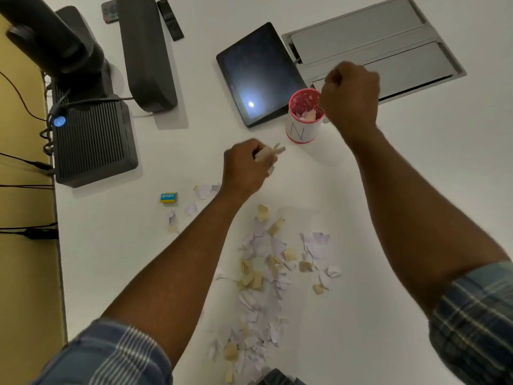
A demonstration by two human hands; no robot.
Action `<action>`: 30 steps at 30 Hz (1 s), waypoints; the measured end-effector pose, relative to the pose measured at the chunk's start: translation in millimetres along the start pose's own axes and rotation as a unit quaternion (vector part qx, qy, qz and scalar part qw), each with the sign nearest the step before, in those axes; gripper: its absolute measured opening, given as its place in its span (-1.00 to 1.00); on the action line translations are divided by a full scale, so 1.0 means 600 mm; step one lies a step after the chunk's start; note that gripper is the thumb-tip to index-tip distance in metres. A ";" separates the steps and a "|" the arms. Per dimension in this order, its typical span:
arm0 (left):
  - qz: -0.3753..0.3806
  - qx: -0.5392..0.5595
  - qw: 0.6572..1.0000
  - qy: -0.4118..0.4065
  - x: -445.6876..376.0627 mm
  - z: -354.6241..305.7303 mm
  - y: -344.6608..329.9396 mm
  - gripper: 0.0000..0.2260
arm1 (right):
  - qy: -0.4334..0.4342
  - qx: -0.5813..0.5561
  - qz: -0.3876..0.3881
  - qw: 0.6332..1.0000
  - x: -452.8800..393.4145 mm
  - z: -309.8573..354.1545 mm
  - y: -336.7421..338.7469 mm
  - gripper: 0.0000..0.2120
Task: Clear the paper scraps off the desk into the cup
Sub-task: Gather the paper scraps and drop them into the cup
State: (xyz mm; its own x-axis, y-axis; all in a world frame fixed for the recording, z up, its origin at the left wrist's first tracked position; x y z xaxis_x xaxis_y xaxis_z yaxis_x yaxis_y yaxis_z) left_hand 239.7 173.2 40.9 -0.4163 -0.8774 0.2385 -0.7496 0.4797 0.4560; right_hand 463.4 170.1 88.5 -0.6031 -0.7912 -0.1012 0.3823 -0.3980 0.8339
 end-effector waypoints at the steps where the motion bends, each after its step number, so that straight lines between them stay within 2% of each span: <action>1: -0.009 -0.005 1.000 -0.016 -0.019 -0.019 -0.004 -0.90 | -0.013 -0.030 -0.021 0.999 0.026 -0.012 0.005 -0.75; 4: -0.004 -0.050 0.997 -0.056 -0.081 -0.077 -0.024 -0.84 | -0.036 -0.087 -0.036 0.995 0.112 -0.056 -0.007 -0.78; 7: 0.015 -0.129 0.987 -0.093 -0.143 -0.121 -0.051 -0.84 | -0.023 -0.102 0.006 0.994 0.194 -0.093 -0.030 -0.80; 9: 0.021 -0.190 0.973 -0.129 -0.171 -0.143 -0.068 -0.92 | -0.014 -0.103 0.039 0.994 0.242 -0.118 -0.040 -0.81; 10: 0.035 -0.237 0.960 -0.147 -0.183 -0.151 -0.078 -0.97 | -0.017 -0.107 0.054 0.993 0.261 -0.128 -0.046 -0.81; 14: 0.120 -0.419 0.885 -0.166 -0.214 -0.157 -0.124 -0.79 | -0.019 -0.095 0.099 0.990 0.304 -0.154 -0.061 -0.79; 16: 0.133 -0.450 0.870 -0.151 -0.223 -0.152 -0.126 -0.67 | -0.015 -0.093 0.111 0.989 0.310 -0.152 -0.067 -0.79; 20: 0.124 -0.427 0.881 -0.160 -0.212 -0.153 -0.115 -0.64 | -0.010 -0.091 0.110 0.990 0.311 -0.152 -0.070 -0.79; 24: 0.037 -0.292 0.937 -0.186 -0.157 -0.138 -0.046 -0.73 | 0.013 -0.107 0.104 0.989 0.311 -0.137 -0.072 -0.81; 28: -0.055 -0.221 0.950 -0.214 -0.053 -0.060 0.033 -0.77 | 0.040 -0.103 0.116 0.987 0.322 -0.117 -0.081 -0.81; 30: -0.081 -0.205 0.955 -0.199 0.007 0.000 0.058 -0.80 | 0.045 -0.090 0.137 0.985 0.333 -0.111 -0.090 -0.79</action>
State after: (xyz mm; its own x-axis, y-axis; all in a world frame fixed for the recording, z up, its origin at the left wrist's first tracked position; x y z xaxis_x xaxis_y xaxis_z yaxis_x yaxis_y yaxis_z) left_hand 212.0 186.4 57.5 -0.5359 -0.8267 -0.1717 -0.5910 0.2220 0.7755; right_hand 368.9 2.6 -13.0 -0.3974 -0.9157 0.0601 0.6456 -0.2324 0.7274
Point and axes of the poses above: each hand's wrist, its own x-axis away from the middle knuckle, its own y-axis out of the back of the hand, z = x × y, the point moved 5 cm from there along -x, towards the middle knuckle, and after that the axes turned 6 degrees about z, right-handed, at the moved point
